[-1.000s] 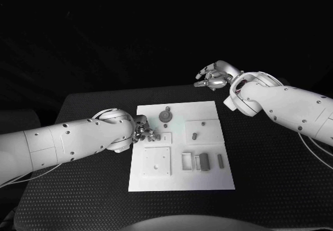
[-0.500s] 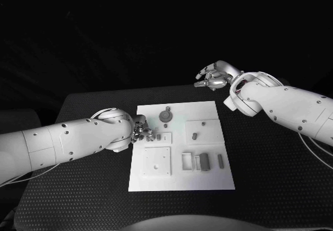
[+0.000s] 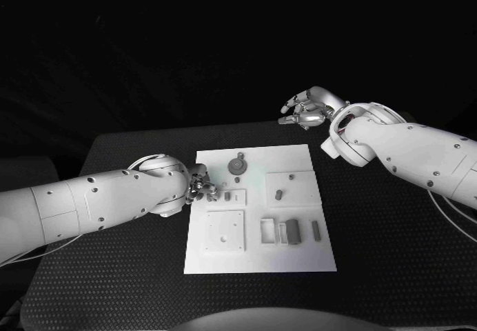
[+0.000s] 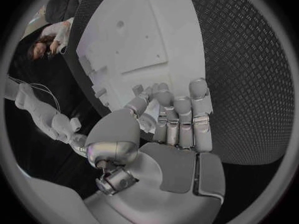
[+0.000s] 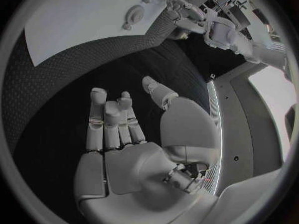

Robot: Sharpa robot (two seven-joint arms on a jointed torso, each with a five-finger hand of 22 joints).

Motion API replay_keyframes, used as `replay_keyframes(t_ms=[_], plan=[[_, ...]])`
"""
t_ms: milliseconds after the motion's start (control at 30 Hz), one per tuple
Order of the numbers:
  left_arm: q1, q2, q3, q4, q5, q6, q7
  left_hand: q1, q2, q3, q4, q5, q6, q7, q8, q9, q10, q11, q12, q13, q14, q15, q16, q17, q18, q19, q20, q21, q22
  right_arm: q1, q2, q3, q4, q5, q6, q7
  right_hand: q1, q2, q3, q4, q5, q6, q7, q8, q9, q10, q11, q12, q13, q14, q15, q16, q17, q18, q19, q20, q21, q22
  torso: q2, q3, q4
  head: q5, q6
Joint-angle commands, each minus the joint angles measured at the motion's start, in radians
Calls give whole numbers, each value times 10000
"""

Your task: Assemble the parts on the task board

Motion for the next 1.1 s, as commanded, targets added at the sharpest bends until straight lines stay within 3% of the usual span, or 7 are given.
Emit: replay_keyframes(t_ms=[33, 567, 600, 633, 767, 967, 1100], plan=[[-28, -12, -27, -25, -147, 232, -101, 125, 193, 79, -127, 54, 256, -193, 1210, -21, 287, -233, 64, 14, 80, -13, 22, 19, 219, 24, -21, 72, 229, -9, 2, 3, 9, -22, 114, 97, -115, -22, 9, 69, -26, -10, 61, -39, -16, -69, -11, 56, -12, -70, 29, -50, -15, 123, 33, -64, -54, 177, 0, 2, -3, -4, -8], [-28, 89, -27, -32, -190, 446, -104, 104, 181, 90, -139, 154, 288, -210, 1279, -59, 342, -246, 84, 43, 115, -6, 47, 50, 224, 39, -15, 126, 229, -31, 17, 3, -6, -22, 121, 105, -117, -21, 7, 70, -26, -11, 61, -38, -17, -70, -10, 58, -14, -71, 29, -50, -16, 123, 33, -64, -54, 177, 1, 4, -5, 5, -43], [-28, 122, -27, -31, -312, 492, -109, 83, 134, 108, -140, 525, 322, -229, 1347, -97, 390, -262, 100, 72, 150, -1, 70, 82, 234, 61, -11, 185, 229, -31, 16, 3, -4, -22, 122, 104, -118, -21, 7, 71, -26, -11, 61, -37, -17, -70, -10, 58, -14, -71, 29, -50, -17, 123, 33, -63, -55, 177, 0, 6, -4, 5, -53], [-28, 150, -27, -34, -415, 548, -106, 80, 121, 114, -145, 606, 327, -234, 1365, -110, 403, -267, 104, 82, 160, 0, 75, 91, 238, 64, -10, 202, 228, -31, 14, 3, -4, -22, 122, 103, -118, -21, 7, 70, -26, -11, 61, -37, -17, -70, -10, 58, -14, -71, 29, -50, -17, 123, 33, -63, -55, 177, 0, 6, -4, 5, -53], [-27, 268, -26, -30, -712, 810, -159, 85, 51, 192, -164, 1619, 408, -281, 1509, -193, 504, -311, 141, 159, 248, 4, 124, 168, 258, 107, 0, 331, 226, -32, 22, 3, -5, -22, 122, 104, -117, -22, 7, 70, -26, -11, 61, -37, -18, -71, -10, 58, -15, -71, 30, -50, -17, 123, 33, -63, -55, 177, -6, 8, -6, 14, -59], [-27, 329, -25, -19, -970, 1015, -240, 66, 50, 192, -171, 1753, 435, -297, 1555, -220, 550, -325, 150, 180, 291, 8, 140, 192, 264, 130, 4, 380, 227, -34, 33, 3, -14, -22, 121, 105, -117, -22, 7, 70, -26, -11, 61, -37, -18, -71, -10, 59, -15, -72, 30, -50, -17, 123, 32, -63, -55, 177, 3, 14, -21, 19, -59], [-27, 351, -25, -12, -1100, 1011, -250, 58, 30, 214, -181, 2087, 481, -327, 1631, -266, 630, -354, 157, 209, 367, 8, 155, 227, 281, 167, 7, 462, 225, -34, 28, 3, -8, -20, 124, 106, -118, -22, 7, 70, -26, -11, 61, -36, -18, -71, -10, 59, -16, -72, 30, -50, -17, 123, 32, -63, -56, 177, -5, 17, -11, 5, -63]])
